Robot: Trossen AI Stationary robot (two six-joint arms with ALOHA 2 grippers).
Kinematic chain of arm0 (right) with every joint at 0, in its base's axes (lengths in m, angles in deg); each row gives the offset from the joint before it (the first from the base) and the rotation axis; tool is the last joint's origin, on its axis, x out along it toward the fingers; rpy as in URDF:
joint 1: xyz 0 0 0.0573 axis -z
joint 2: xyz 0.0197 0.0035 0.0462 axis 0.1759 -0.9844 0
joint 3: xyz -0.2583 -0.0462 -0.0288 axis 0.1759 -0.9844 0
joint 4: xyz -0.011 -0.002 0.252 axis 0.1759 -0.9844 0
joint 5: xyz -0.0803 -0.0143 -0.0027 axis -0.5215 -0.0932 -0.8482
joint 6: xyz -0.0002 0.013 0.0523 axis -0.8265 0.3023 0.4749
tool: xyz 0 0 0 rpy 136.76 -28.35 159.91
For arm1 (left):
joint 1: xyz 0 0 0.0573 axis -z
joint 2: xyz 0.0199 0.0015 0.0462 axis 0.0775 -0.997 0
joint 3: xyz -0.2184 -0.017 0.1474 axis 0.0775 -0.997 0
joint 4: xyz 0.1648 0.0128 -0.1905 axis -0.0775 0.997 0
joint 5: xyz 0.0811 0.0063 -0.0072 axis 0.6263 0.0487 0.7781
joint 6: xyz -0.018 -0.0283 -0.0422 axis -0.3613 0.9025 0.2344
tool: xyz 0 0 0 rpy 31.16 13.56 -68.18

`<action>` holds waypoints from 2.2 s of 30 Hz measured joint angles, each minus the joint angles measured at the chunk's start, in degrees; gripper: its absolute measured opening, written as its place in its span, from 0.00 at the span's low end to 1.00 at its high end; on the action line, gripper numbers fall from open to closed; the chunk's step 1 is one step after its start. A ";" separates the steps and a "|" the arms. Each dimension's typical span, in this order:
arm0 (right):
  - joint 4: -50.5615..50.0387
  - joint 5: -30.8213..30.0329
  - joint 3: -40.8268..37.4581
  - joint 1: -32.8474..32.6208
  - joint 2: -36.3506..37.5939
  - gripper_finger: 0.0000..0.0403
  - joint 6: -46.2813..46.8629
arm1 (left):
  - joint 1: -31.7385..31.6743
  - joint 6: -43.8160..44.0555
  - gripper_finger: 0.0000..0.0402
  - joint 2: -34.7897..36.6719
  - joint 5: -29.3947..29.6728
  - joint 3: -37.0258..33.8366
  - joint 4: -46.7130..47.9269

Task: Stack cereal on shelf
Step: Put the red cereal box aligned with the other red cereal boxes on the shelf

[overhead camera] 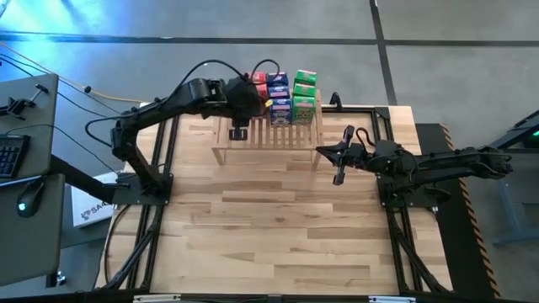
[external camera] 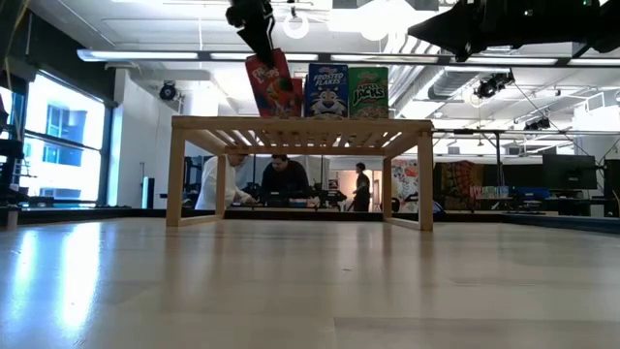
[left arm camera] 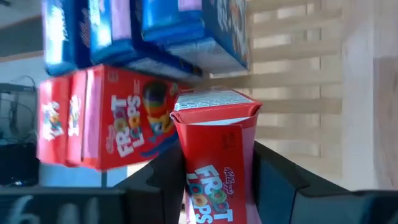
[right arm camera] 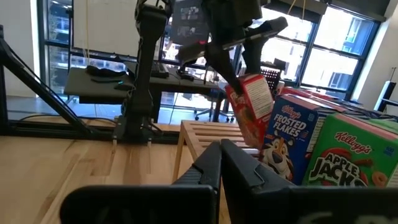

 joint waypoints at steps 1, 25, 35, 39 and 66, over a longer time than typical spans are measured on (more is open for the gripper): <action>-0.01 0.00 0.00 0.00 0.00 0.00 0.00 | 0.15 -0.02 0.36 0.00 0.13 0.00 -0.42; 0.01 -0.02 0.00 -0.02 0.00 0.00 0.18 | 0.57 -1.55 0.53 0.76 0.21 5.35 -0.47; 0.01 -0.03 0.00 -0.02 0.00 0.00 0.11 | 0.56 3.73 0.42 1.60 -9.72 8.65 0.39; -0.04 -0.04 0.00 -0.02 0.00 0.00 0.03 | 1.46 4.86 0.26 1.62 -10.75 3.74 -5.61; -0.45 -0.24 0.00 -0.02 0.00 0.00 0.18 | -1.21 9.65 0.00 1.44 -3.31 -13.22 -27.39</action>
